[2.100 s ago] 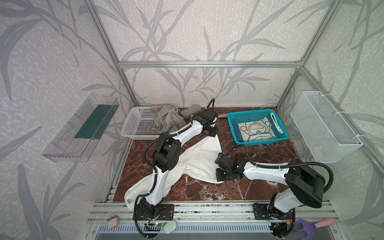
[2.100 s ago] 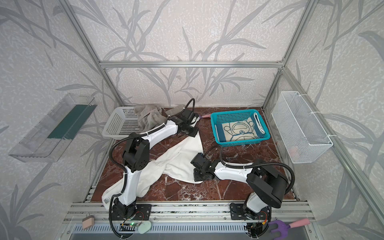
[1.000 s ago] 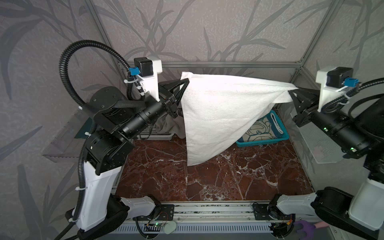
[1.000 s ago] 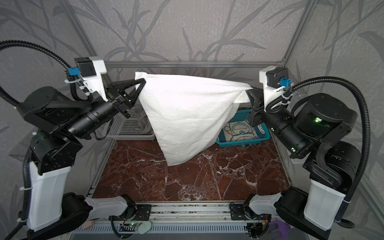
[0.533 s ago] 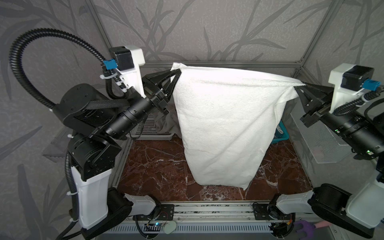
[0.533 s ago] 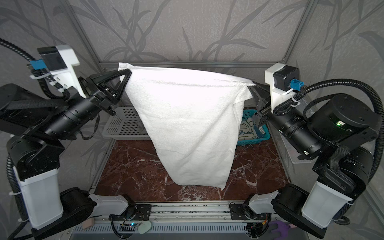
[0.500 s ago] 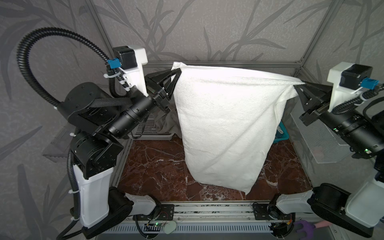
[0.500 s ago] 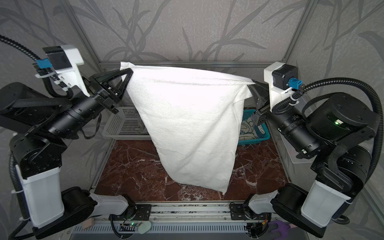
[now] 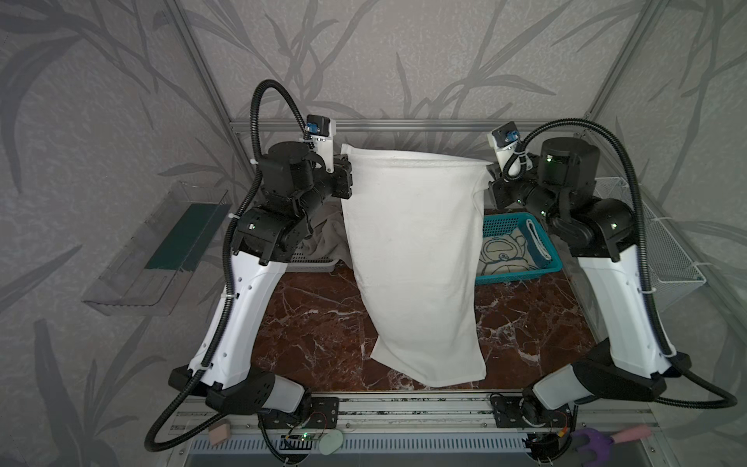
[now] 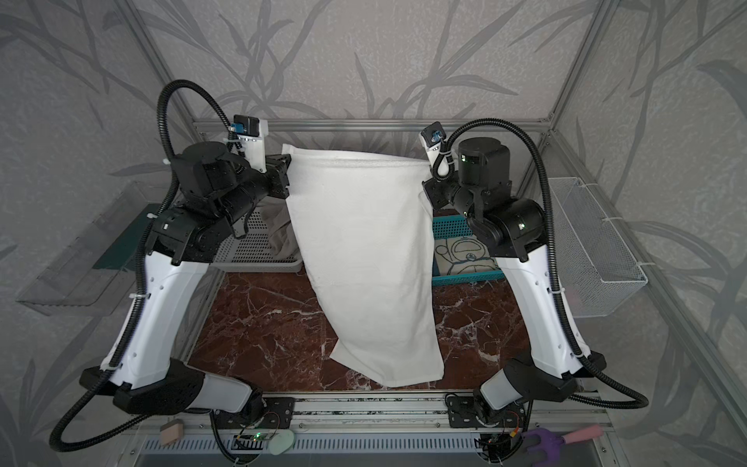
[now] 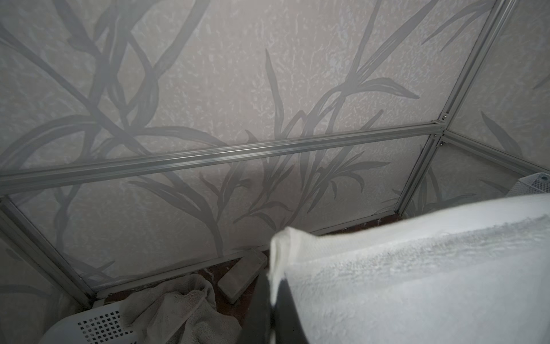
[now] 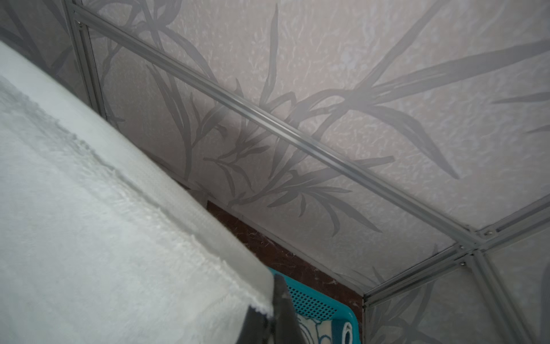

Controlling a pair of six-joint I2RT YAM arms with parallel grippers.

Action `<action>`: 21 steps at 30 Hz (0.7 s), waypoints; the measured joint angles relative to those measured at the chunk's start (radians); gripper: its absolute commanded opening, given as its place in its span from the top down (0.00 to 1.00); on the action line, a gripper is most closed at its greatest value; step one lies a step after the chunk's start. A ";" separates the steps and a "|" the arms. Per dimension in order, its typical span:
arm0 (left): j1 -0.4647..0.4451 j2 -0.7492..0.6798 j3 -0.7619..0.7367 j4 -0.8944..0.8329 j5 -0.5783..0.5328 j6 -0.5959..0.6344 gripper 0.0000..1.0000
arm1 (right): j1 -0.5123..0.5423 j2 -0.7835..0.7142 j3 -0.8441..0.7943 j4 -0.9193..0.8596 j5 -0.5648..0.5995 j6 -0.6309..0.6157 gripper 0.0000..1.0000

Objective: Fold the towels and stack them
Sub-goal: 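Lift the white towel high with both grippers, spreading its corners apart, then lower the hanging towel flat onto the table, drawing both grippers toward the baskets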

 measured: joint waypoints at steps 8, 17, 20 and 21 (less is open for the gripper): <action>0.154 0.188 -0.215 0.223 0.211 -0.140 1.00 | -0.120 0.240 -0.047 0.100 -0.211 0.113 1.00; 0.184 0.248 -0.222 0.305 0.231 -0.152 1.00 | -0.133 0.452 0.161 0.014 -0.238 0.134 1.00; 0.184 0.218 -0.237 0.310 0.231 -0.152 1.00 | -0.133 0.436 0.175 0.002 -0.252 0.134 1.00; 0.184 0.202 -0.242 0.307 0.232 -0.151 1.00 | -0.133 0.425 0.175 -0.004 -0.256 0.135 1.00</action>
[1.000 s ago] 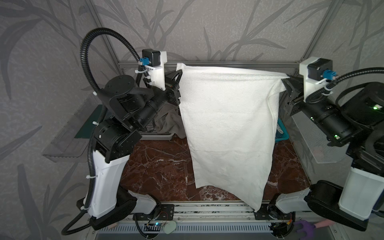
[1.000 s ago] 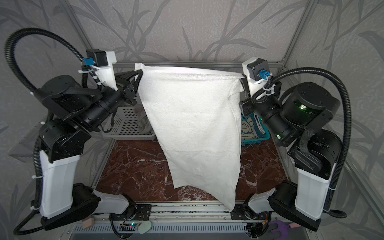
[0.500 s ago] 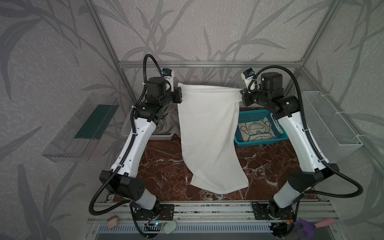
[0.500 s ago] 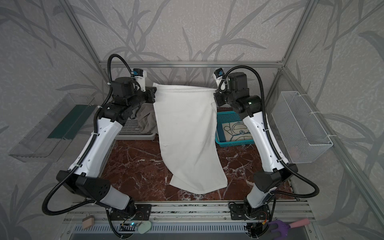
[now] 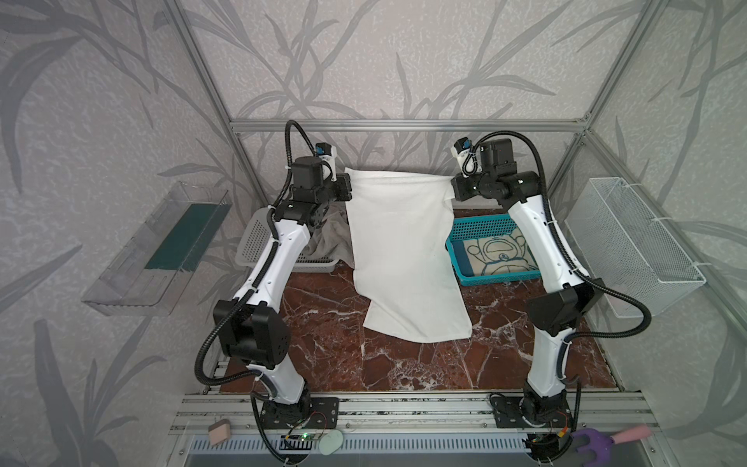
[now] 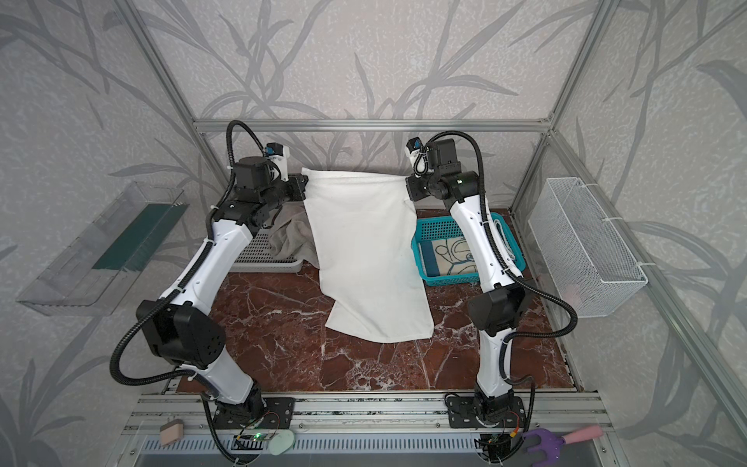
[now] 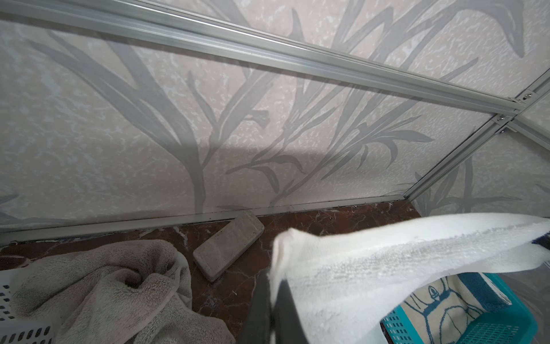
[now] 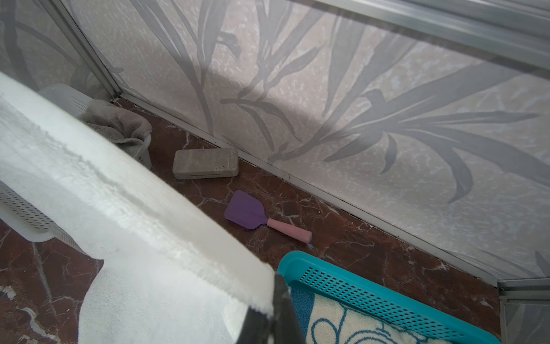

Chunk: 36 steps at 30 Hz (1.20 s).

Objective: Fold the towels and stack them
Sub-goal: 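Lower the hanging towel flat onto the table, drawing both grippers toward the baskets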

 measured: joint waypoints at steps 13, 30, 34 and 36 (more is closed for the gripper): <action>-0.035 -0.499 0.039 -0.081 0.065 0.021 1.00 | 0.077 -0.507 -0.084 -0.011 -0.115 0.008 1.00; -0.036 -0.515 0.401 -0.303 0.202 0.040 1.00 | 0.183 -0.599 0.170 -0.157 -0.139 -0.056 1.00; -0.036 -0.455 0.367 -0.323 0.142 0.051 1.00 | 0.182 -0.575 0.113 -0.146 -0.067 -0.071 1.00; -0.036 -0.457 0.274 -0.283 0.099 0.060 1.00 | 0.181 -0.565 0.047 -0.112 -0.028 -0.082 1.00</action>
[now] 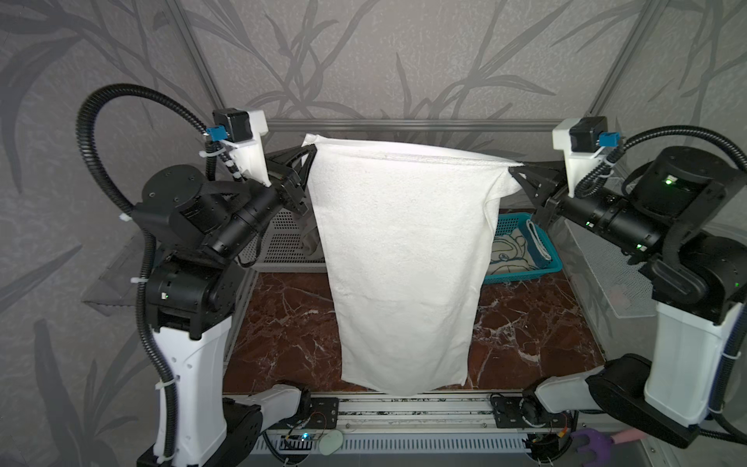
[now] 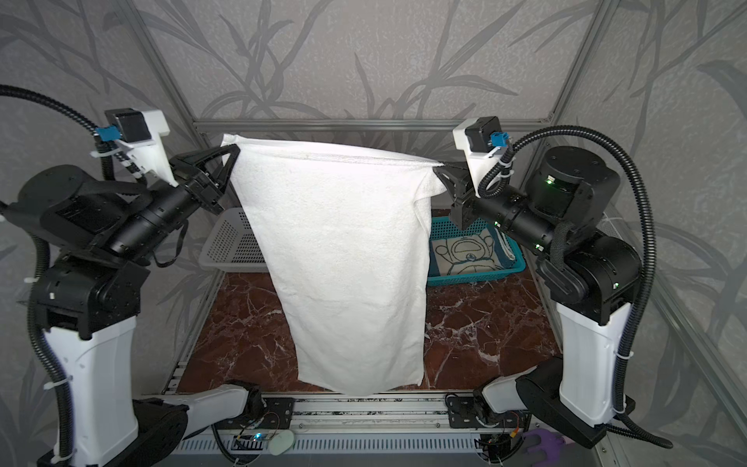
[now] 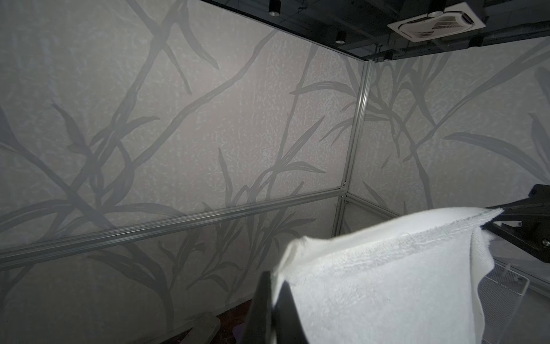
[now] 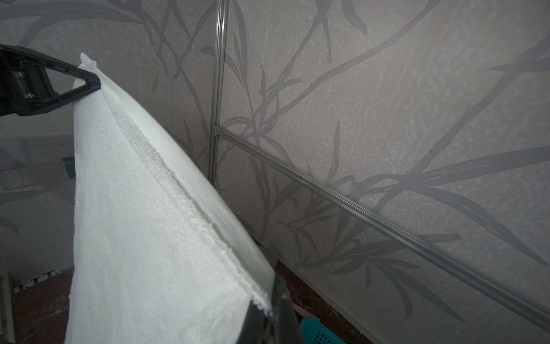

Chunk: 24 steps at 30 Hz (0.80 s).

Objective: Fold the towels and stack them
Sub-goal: 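Lower the hanging towel flat onto the table, drawing both grippers toward the baskets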

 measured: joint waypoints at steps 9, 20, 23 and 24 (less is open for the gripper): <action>0.026 0.163 -0.275 0.153 -0.111 0.000 1.00 | -0.124 0.189 -0.233 0.126 0.012 0.013 1.00; 0.134 0.472 -0.387 0.318 -0.018 -0.092 1.00 | -0.169 0.630 -0.131 0.161 -0.031 0.037 1.00; 0.156 0.508 -0.423 0.359 0.020 -0.132 1.00 | -0.169 0.717 -0.029 0.115 -0.047 0.045 1.00; 0.160 0.509 -0.445 0.372 0.029 -0.142 1.00 | -0.169 0.733 -0.003 0.098 -0.050 0.047 1.00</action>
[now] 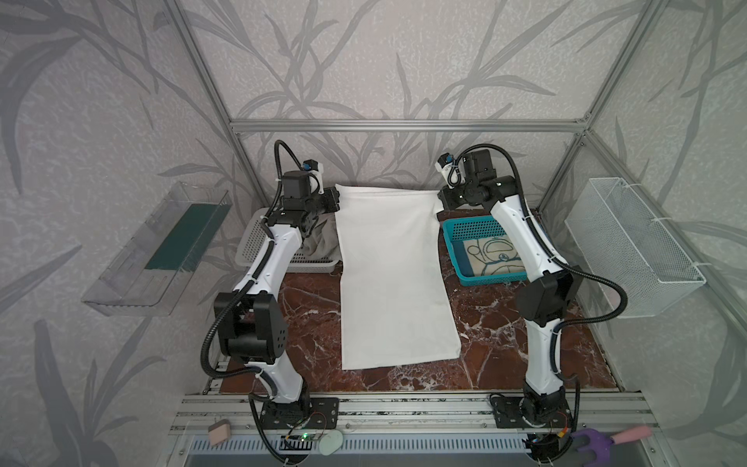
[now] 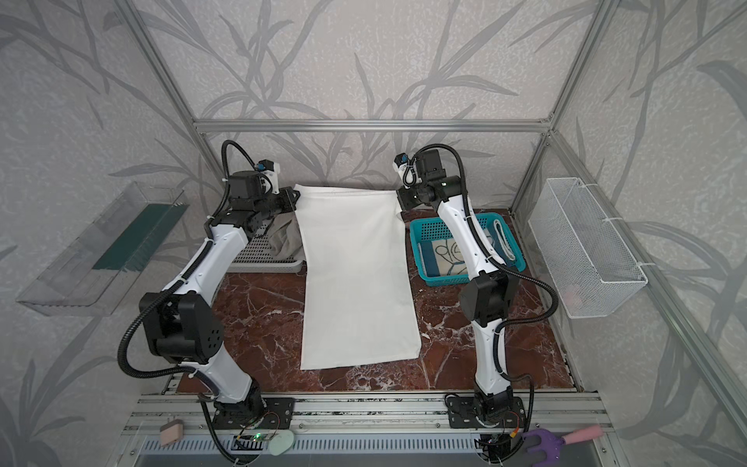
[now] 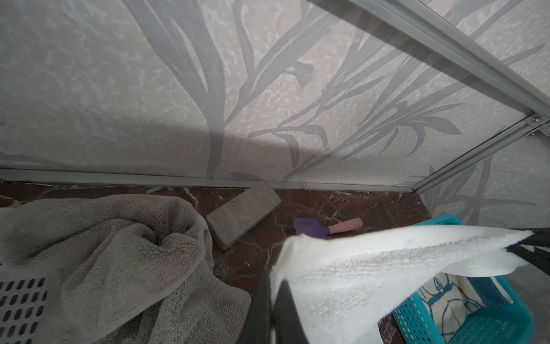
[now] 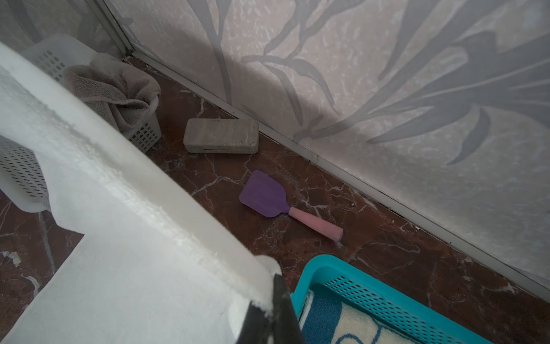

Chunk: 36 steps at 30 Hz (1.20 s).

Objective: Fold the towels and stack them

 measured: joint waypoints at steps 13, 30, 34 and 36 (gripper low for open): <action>0.002 -0.214 -0.497 0.099 0.096 -0.107 1.00 | 0.053 -0.264 -0.537 0.000 0.005 0.004 1.00; -0.243 -0.377 -0.988 0.134 -0.077 -0.186 1.00 | 0.258 -0.574 -1.435 0.332 0.048 0.257 1.00; -0.287 -0.393 -1.062 0.150 -0.105 -0.217 1.00 | 0.299 -0.574 -1.512 0.378 0.043 0.312 1.00; -0.317 -0.416 -1.099 0.154 -0.116 -0.238 1.00 | 0.299 -0.578 -1.556 0.394 0.046 0.335 1.00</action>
